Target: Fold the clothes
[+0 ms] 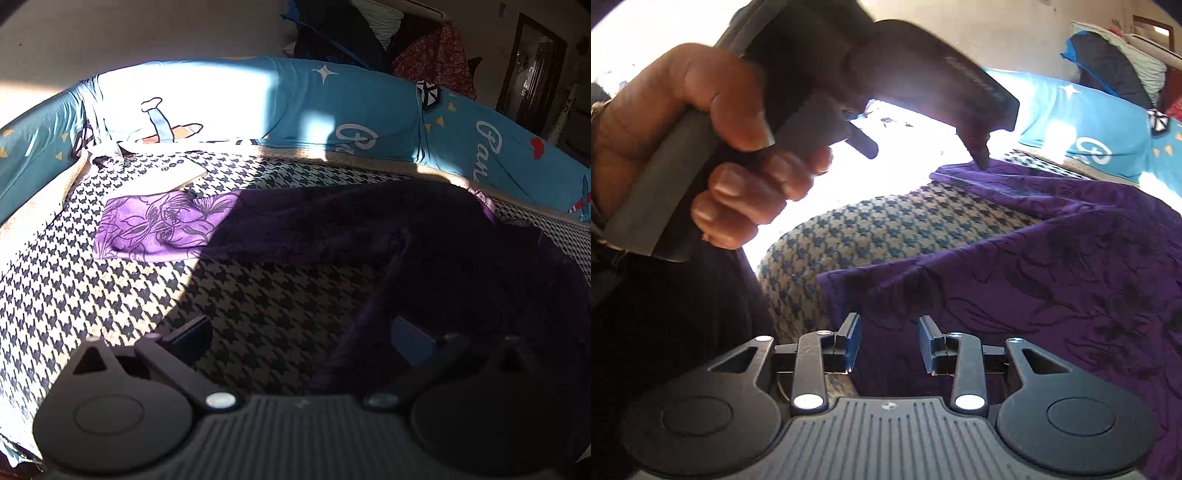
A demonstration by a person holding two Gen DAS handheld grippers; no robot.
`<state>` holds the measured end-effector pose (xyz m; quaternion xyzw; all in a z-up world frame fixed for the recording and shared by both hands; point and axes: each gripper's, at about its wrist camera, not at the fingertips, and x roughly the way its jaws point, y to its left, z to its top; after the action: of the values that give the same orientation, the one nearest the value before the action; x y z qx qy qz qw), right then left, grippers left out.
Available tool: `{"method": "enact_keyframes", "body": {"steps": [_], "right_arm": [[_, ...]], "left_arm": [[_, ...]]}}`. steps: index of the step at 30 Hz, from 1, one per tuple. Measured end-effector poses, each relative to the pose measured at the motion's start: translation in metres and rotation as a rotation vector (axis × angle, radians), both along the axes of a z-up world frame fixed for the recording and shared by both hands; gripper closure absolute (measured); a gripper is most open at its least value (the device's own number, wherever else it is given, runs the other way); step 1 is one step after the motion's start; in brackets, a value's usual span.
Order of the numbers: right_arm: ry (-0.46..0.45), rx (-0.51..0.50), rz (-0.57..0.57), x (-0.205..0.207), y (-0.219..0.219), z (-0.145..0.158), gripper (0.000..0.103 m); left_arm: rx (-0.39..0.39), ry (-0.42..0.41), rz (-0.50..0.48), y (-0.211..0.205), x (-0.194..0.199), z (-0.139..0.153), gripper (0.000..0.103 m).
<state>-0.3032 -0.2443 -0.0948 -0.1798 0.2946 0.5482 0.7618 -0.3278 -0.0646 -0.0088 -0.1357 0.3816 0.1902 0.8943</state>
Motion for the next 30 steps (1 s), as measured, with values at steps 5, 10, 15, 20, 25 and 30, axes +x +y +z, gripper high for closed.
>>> {"method": "enact_keyframes", "body": {"steps": [5, 10, 15, 20, 25, 30], "right_arm": [[-0.038, -0.027, -0.120, 0.042, -0.043, 0.003, 0.068], [-0.071, -0.053, -0.212, 0.071, -0.084, 0.018, 0.068], [-0.075, -0.059, -0.298, 0.102, -0.102, 0.032, 0.063], [-0.009, -0.042, -0.414, 0.150, -0.124, 0.042, 0.063], [0.061, -0.112, -0.543, 0.190, -0.137, 0.030, 0.062], [0.035, -0.162, -0.603, 0.213, -0.146, 0.022, 0.062]], "left_arm": [[0.042, 0.043, -0.116, -0.037, 0.030, -0.013, 0.000], [0.074, 0.060, -0.211, -0.069, 0.054, -0.023, 0.000], [0.075, 0.060, -0.255, -0.086, 0.080, -0.032, 0.000], [0.107, 0.078, -0.280, -0.096, 0.101, -0.046, 0.000], [0.095, 0.088, -0.292, -0.099, 0.119, -0.056, 0.000], [0.116, 0.104, -0.318, -0.105, 0.132, -0.064, 0.000]]}}
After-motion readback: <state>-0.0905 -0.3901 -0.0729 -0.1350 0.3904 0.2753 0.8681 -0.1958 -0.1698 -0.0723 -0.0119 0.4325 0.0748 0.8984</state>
